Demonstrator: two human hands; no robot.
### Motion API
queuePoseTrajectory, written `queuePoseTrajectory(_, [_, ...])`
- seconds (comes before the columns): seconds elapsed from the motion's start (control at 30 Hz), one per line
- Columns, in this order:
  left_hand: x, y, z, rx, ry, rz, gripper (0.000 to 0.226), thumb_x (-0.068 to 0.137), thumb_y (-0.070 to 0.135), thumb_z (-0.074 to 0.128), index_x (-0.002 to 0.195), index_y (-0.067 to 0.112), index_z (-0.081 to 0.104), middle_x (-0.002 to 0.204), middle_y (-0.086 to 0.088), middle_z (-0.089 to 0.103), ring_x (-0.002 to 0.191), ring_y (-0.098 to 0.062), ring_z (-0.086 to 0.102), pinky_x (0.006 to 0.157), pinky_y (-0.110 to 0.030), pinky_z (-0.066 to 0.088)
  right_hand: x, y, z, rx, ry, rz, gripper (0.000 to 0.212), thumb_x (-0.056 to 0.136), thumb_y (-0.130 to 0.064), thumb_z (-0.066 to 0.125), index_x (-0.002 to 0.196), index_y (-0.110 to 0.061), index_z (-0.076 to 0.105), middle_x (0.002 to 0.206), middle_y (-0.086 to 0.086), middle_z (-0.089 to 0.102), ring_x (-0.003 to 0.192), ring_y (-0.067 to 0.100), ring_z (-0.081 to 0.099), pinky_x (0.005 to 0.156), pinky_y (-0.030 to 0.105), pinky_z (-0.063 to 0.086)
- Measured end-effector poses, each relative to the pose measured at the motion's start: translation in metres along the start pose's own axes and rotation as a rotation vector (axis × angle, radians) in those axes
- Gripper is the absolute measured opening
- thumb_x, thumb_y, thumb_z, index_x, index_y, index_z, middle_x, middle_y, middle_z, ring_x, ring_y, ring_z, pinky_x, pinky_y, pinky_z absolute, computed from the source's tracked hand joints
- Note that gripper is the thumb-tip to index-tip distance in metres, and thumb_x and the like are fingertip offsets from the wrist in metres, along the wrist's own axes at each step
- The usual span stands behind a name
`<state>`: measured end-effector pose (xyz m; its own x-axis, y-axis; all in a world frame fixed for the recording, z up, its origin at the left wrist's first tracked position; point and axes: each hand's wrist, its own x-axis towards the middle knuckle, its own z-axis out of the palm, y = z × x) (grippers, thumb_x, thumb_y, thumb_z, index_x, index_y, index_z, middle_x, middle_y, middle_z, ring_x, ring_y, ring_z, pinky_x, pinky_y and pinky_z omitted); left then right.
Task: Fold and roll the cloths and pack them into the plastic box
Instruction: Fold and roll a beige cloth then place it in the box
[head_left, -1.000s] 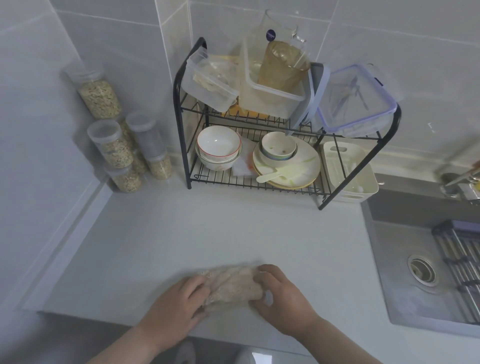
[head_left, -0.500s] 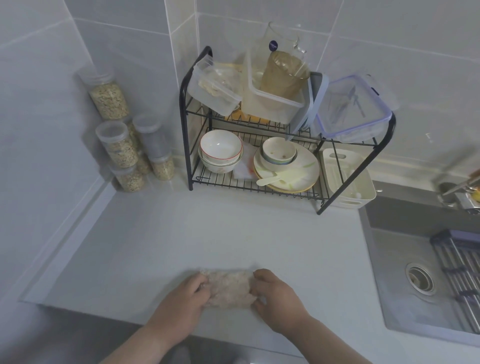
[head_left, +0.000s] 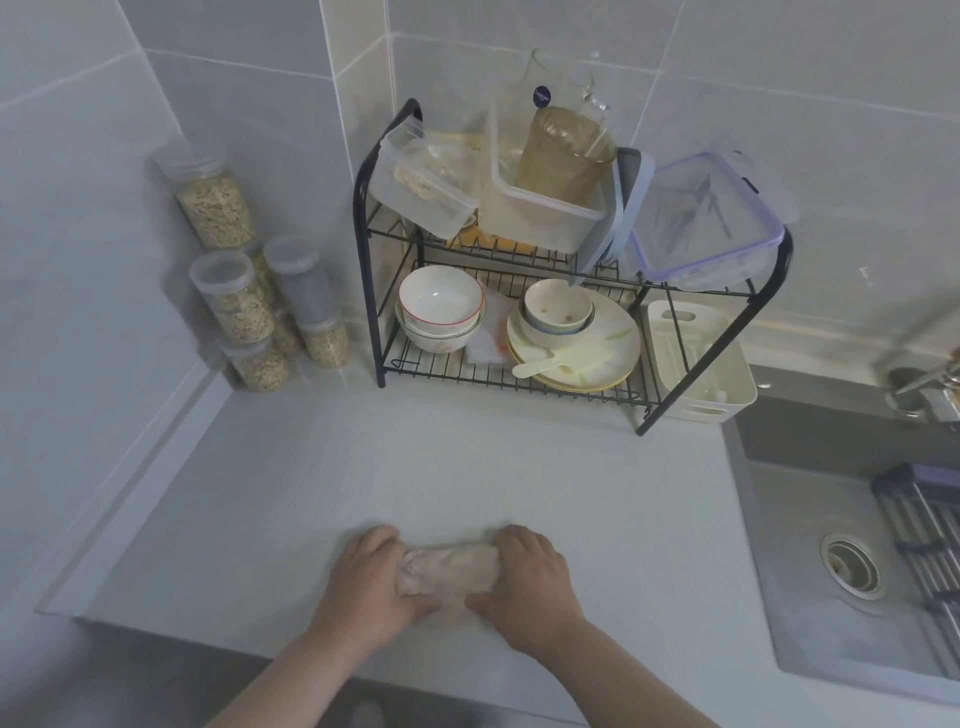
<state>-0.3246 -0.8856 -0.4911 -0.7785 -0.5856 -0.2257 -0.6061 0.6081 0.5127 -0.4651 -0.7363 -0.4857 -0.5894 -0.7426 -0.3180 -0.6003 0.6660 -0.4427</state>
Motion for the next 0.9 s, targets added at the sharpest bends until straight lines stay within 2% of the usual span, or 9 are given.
queuePoseTrajectory(0.1, [0.003, 0.007, -0.011, -0.265, -0.037, -0.096, 0.054, 0.040, 0.052, 0.074, 0.080, 0.017, 0.064, 0.085, 0.010, 0.059, 0.081, -0.012, 0.054, 0.069, -0.023, 0.039, 0.000, -0.009, -0.021, 0.207, -0.065, 0.084, 0.037, 0.073, -0.040, 0.073, 0.095, -0.026, 0.047, 0.101, -0.009, 0.051, 0.095, 0.010, 0.047, 0.081, 0.023, 0.040])
queuePoseTrajectory(0.2, [0.002, 0.023, -0.034, -0.769, 0.005, -0.265, 0.043, 0.045, 0.019, 0.077, 0.084, 0.009, 0.062, 0.070, -0.003, 0.066, 0.062, -0.015, 0.059, 0.053, -0.020, 0.045, -0.010, -0.018, -0.050, 0.682, -0.061, 0.190, 0.031, 0.073, -0.018, 0.076, 0.088, -0.019, 0.050, 0.081, -0.007, 0.055, 0.067, 0.005, 0.050, 0.056, 0.016, 0.043])
queuePoseTrajectory(0.27, [0.003, 0.035, -0.051, -1.064, 0.000, -0.296, 0.043, 0.052, 0.008, 0.076, 0.093, 0.007, 0.063, 0.081, -0.009, 0.071, 0.070, -0.019, 0.067, 0.057, -0.026, 0.054, -0.019, -0.026, -0.072, 0.912, -0.005, 0.221, 0.029, 0.074, -0.012, 0.076, 0.095, -0.015, 0.056, 0.082, -0.003, 0.065, 0.068, 0.008, 0.060, 0.060, 0.018, 0.049])
queuePoseTrajectory(0.37, [0.008, 0.065, -0.078, -1.295, -0.004, -0.248, 0.040, 0.065, -0.005, 0.075, 0.101, 0.006, 0.064, 0.093, -0.016, 0.073, 0.080, -0.029, 0.070, 0.065, -0.039, 0.057, -0.034, -0.041, -0.106, 1.176, 0.137, 0.221, 0.033, 0.070, -0.011, 0.075, 0.101, -0.012, 0.062, 0.096, 0.010, 0.071, 0.087, 0.025, 0.071, 0.077, 0.038, 0.059])
queuePoseTrajectory(0.47, [0.015, 0.100, -0.101, -1.391, -0.087, -0.134, 0.046, 0.058, -0.002, 0.078, 0.101, 0.004, 0.064, 0.091, -0.017, 0.073, 0.075, -0.029, 0.071, 0.055, -0.037, 0.058, -0.057, -0.048, -0.137, 1.318, 0.316, 0.232, 0.037, 0.068, -0.012, 0.071, 0.104, -0.008, 0.063, 0.102, 0.017, 0.070, 0.095, 0.034, 0.069, 0.080, 0.048, 0.058])
queuePoseTrajectory(0.57, [0.016, 0.144, -0.113, -1.412, -0.216, -0.003, 0.027, 0.067, 0.003, 0.074, 0.093, 0.007, 0.068, 0.091, -0.016, 0.073, 0.071, -0.022, 0.072, 0.053, -0.030, 0.058, -0.088, -0.045, -0.162, 1.355, 0.499, 0.242, 0.035, 0.068, -0.011, 0.070, 0.103, -0.007, 0.063, 0.102, 0.019, 0.069, 0.092, 0.034, 0.068, 0.074, 0.045, 0.058])
queuePoseTrajectory(0.63, [0.012, 0.182, -0.114, -1.368, -0.348, 0.115, 0.051, 0.044, 0.017, 0.088, 0.091, 0.010, 0.071, 0.093, -0.013, 0.074, 0.079, -0.021, 0.072, 0.063, -0.032, 0.060, -0.117, -0.035, -0.178, 1.343, 0.653, 0.265, 0.035, 0.067, -0.011, 0.068, 0.101, -0.008, 0.063, 0.099, 0.019, 0.069, 0.087, 0.032, 0.069, 0.072, 0.046, 0.059])
queuePoseTrajectory(0.7, [0.005, 0.222, -0.106, -1.282, -0.457, 0.204, 0.066, 0.034, 0.023, 0.081, 0.098, 0.012, 0.068, 0.098, -0.010, 0.074, 0.090, -0.025, 0.071, 0.078, -0.041, 0.057, -0.149, -0.020, -0.192, 1.342, 0.791, 0.298, 0.039, 0.064, -0.013, 0.069, 0.103, -0.009, 0.062, 0.098, 0.019, 0.069, 0.087, 0.033, 0.069, 0.075, 0.051, 0.059])
queuePoseTrajectory(0.9, [-0.048, 0.351, -0.047, -1.217, -0.876, 0.314, 0.088, 0.025, 0.008, 0.093, 0.107, 0.000, 0.061, 0.095, -0.018, 0.073, 0.081, -0.031, 0.071, 0.054, -0.036, 0.057, -0.278, 0.051, -0.202, 1.525, 1.153, 0.336, 0.062, 0.053, -0.014, 0.078, 0.111, -0.002, 0.059, 0.103, 0.025, 0.068, 0.090, 0.043, 0.067, 0.073, 0.052, 0.057])
